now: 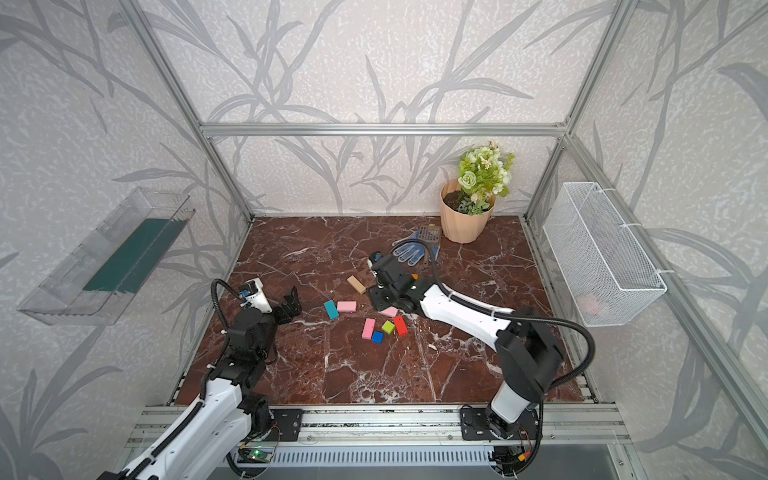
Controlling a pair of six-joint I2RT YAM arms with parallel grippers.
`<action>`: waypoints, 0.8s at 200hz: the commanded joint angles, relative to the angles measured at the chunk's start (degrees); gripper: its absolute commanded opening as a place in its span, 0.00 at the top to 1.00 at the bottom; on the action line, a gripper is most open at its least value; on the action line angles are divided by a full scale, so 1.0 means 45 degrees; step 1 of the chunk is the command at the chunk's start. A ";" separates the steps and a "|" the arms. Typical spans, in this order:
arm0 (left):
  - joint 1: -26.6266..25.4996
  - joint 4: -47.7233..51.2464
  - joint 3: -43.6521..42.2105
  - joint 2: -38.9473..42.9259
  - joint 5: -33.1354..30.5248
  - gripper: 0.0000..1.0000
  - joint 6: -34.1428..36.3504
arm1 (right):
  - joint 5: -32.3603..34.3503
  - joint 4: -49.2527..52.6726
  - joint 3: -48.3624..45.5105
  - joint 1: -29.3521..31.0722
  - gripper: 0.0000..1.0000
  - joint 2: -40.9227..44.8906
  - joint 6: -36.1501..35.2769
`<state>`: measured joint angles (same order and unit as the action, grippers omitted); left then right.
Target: Build the wood block tower
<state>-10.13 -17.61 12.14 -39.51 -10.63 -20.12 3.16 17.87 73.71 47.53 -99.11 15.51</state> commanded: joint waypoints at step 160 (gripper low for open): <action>-0.0073 -0.0404 -0.0240 0.0072 -0.0305 0.01 -0.0021 | 0.1551 0.4799 0.9888 0.0224 0.40 -0.9244 -0.1180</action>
<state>-10.13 -18.46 11.51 -39.22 -11.00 -20.12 6.94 36.64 117.03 48.69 -138.65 10.83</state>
